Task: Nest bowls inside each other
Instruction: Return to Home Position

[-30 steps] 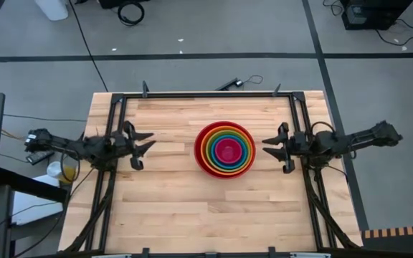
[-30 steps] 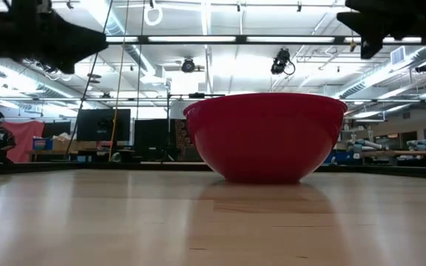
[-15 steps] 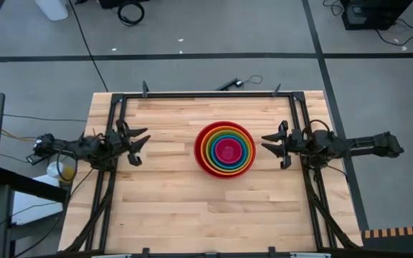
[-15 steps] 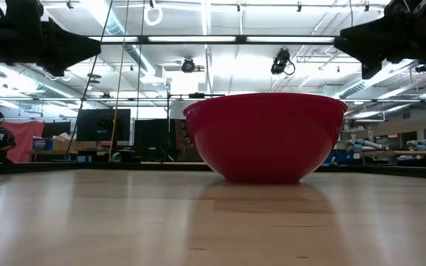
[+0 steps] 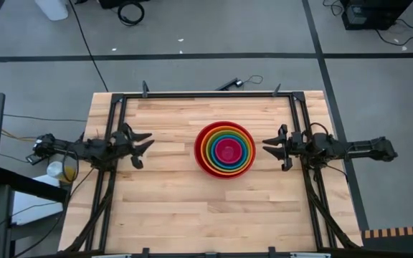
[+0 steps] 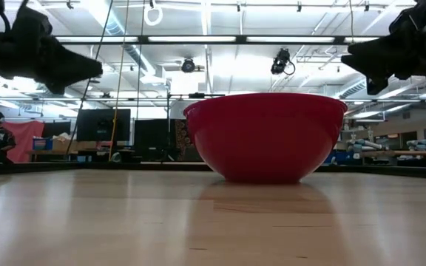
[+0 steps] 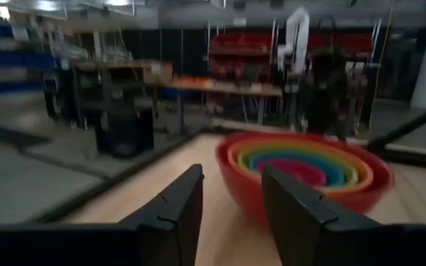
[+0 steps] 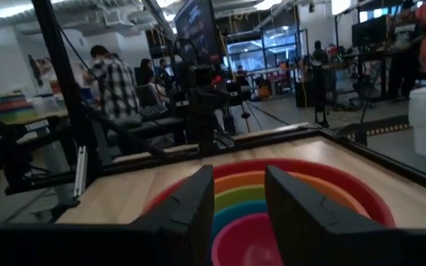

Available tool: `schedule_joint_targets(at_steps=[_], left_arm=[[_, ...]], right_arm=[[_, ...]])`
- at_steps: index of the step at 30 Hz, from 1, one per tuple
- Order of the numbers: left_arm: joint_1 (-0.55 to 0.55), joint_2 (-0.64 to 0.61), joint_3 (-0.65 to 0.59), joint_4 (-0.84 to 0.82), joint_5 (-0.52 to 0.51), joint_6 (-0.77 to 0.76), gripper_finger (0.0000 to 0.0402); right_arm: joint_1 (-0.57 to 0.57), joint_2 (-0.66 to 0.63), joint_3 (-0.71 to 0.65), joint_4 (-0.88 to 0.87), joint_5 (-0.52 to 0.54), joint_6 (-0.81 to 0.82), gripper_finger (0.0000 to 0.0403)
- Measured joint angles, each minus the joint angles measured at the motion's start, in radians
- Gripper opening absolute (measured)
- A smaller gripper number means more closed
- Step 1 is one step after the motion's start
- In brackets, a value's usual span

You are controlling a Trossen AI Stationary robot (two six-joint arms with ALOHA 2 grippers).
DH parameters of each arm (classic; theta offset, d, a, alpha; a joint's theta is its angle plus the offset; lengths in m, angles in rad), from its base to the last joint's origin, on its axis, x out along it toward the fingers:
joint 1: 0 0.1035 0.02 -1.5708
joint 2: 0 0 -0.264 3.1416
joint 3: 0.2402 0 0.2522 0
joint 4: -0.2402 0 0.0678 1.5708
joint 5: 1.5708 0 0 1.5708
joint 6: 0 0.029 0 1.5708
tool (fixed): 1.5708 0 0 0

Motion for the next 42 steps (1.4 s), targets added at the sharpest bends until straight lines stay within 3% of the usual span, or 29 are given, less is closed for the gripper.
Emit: schedule_joint_targets(at_steps=[8,14,21,33,39,42], left_arm=[[0.000,0.002,0.000,-0.031,0.028,-0.052,0.0141],[0.000,0.000,0.003,-0.013,0.074,0.018,0.0141],[0.006,-0.001,0.043,-0.034,0.284,0.080,0.0141],[0.138,0.008,0.000,0.031,0.462,0.014,0.0141],[0.183,0.008,-0.001,-0.030,0.379,-0.063,0.0141],[0.206,0.026,-0.001,-0.065,0.355,-0.096,0.0141]], right_arm=[[-0.002,-0.020,-0.002,-0.027,-0.004,0.014,0.0126],[-0.001,-0.019,-0.002,0.000,-0.053,0.028,0.0126],[-0.001,-0.020,0.023,0.031,-0.060,-0.042,0.0126],[-0.001,-0.019,0.034,-0.005,-0.135,-0.059,0.0126],[-0.001,-0.019,0.034,-0.121,0.013,0.018,0.0122],[-0.002,-0.019,0.007,-0.153,0.025,0.050,0.0117]])
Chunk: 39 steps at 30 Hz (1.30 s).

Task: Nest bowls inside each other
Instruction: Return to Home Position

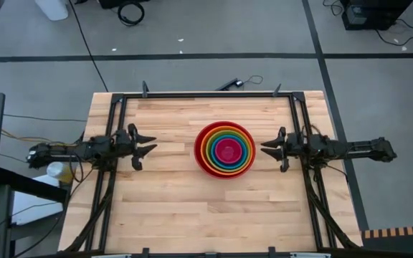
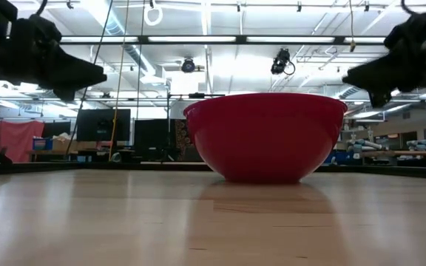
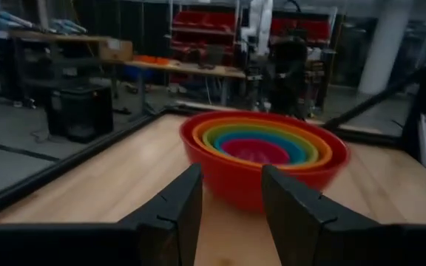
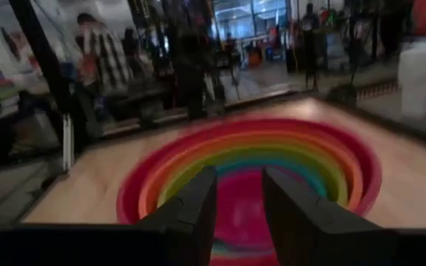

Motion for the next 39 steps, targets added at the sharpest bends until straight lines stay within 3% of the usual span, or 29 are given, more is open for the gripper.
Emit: schedule_joint_targets(at_steps=[4,10,39], left_arm=[[0.003,0.033,0.000,-0.009,0.061,0.002,0.0141],[0.003,0.043,0.000,-0.007,0.113,0.033,0.0141],[0.003,0.043,-0.001,-0.016,0.116,0.048,0.0142]], right_arm=[[0.002,0.005,-0.008,-0.017,-0.023,0.019,0.0108],[0.002,0.005,-0.008,0.097,-0.025,0.014,0.0106],[0.002,0.005,-0.008,0.137,-0.028,0.020,0.0106]])
